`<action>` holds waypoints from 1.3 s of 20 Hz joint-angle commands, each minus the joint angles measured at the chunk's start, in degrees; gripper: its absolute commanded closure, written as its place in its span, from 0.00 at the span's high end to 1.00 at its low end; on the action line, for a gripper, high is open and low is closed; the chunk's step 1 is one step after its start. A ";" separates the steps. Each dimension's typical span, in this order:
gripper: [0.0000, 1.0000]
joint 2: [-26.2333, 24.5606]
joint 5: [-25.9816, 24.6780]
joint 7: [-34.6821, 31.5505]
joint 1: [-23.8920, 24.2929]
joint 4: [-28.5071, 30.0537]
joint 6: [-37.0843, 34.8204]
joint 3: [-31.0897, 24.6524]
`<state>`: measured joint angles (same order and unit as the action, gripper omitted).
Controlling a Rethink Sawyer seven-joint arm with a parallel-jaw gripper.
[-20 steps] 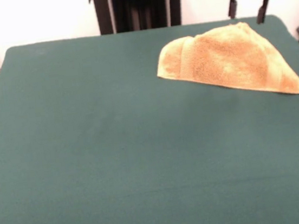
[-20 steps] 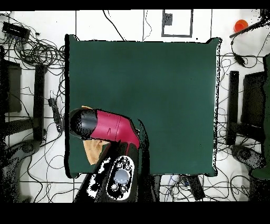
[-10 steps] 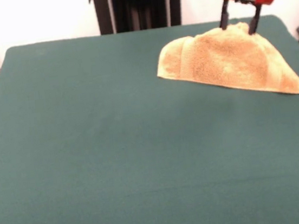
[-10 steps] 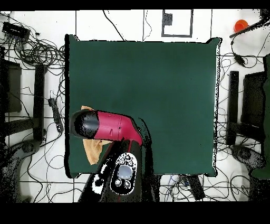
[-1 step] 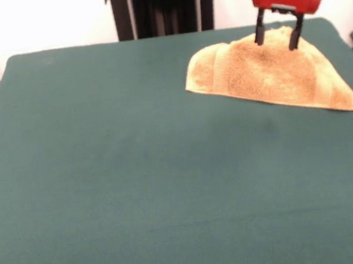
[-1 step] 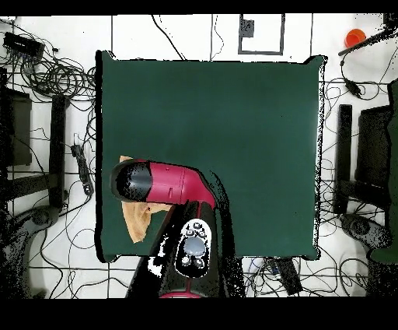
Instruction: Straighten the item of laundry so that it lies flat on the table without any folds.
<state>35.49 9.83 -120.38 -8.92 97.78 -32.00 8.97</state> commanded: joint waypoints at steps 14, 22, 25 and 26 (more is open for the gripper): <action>1.00 -3.32 -4.73 -0.30 3.20 3.43 5.70 -11.34; 1.00 -4.02 -6.29 -1.39 3.01 3.20 6.53 -12.09; 1.00 -4.89 -6.79 -1.72 3.06 2.49 6.85 -12.33; 1.00 -5.32 -6.83 -1.76 3.17 2.05 6.90 -12.43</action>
<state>35.02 4.92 -120.38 -6.01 98.05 -27.91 3.68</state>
